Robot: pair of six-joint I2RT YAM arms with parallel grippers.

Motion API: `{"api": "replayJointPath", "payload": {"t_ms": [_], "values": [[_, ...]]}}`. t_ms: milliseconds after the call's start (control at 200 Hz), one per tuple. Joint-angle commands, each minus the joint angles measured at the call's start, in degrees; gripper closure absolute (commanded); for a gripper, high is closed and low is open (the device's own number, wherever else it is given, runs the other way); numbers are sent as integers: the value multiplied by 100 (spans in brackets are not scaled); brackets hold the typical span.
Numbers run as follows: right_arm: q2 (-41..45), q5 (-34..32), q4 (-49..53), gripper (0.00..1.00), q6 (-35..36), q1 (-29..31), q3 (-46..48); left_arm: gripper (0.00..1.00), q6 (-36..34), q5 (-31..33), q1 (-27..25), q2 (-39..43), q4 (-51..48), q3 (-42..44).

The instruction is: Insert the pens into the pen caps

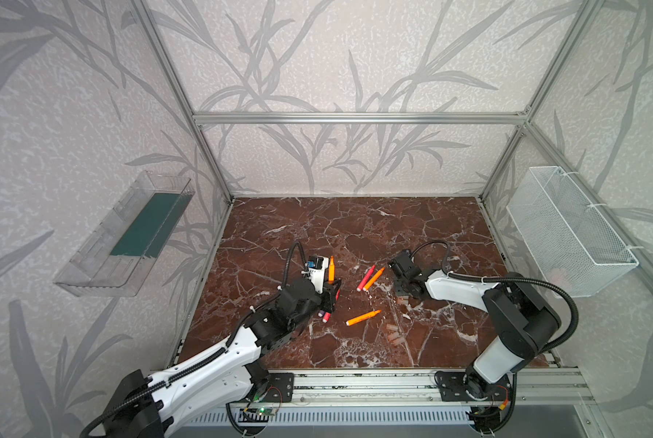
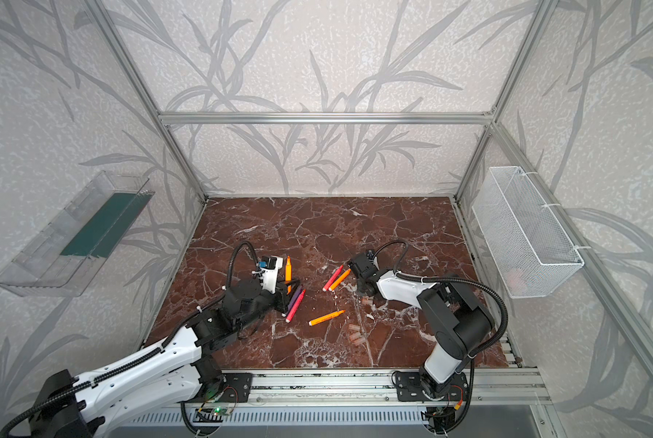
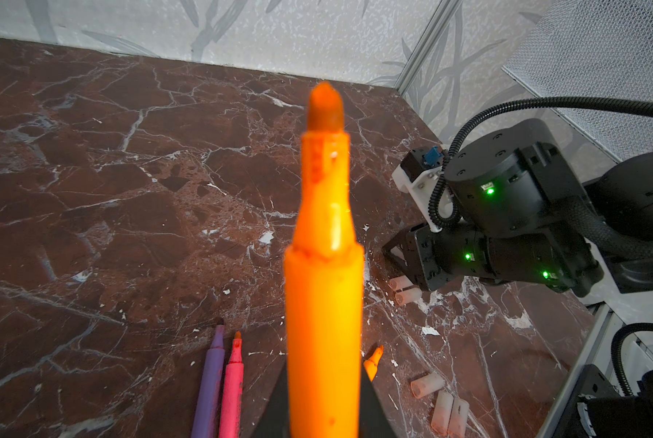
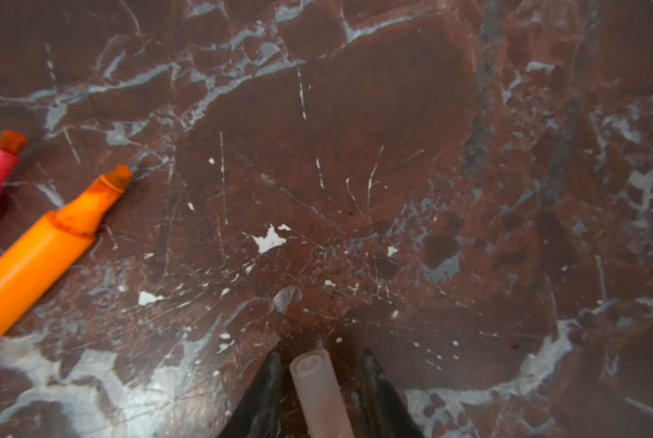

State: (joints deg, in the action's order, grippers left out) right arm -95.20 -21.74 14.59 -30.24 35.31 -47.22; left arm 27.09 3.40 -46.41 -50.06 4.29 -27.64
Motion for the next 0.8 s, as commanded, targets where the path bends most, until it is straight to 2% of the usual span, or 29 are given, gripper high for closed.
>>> {"api": "replayJointPath", "payload": {"t_ms": [0, 285, 515, 570, 610, 680, 750, 795], "values": [[-86, -186, 226, 68, -92, 10, -113, 100, 20, 81, 18, -12, -4, 51], [-139, -112, 175, 82, -219, 11, -1, 100, 50, 11, 13, -56, 63, 65], [78, -101, 109, 87, -349, 11, 149, 100, 175, -21, 18, -47, 79, 42], [199, -166, 121, 89, -390, 13, 190, 100, 460, 38, 23, -63, -238, -100], [319, -231, 151, 89, -395, 11, 198, 100, 957, 68, 33, -58, -552, -205], [601, -354, 295, 90, -427, 11, 208, 100, 1700, -222, 35, -15, -871, -286], [1005, -355, 264, 91, -442, 15, 335, 100, 1984, -583, 35, 62, -508, -42], [1290, -260, 208, 93, -415, 11, 400, 100, 1883, -859, 40, 91, -186, 137]]}}
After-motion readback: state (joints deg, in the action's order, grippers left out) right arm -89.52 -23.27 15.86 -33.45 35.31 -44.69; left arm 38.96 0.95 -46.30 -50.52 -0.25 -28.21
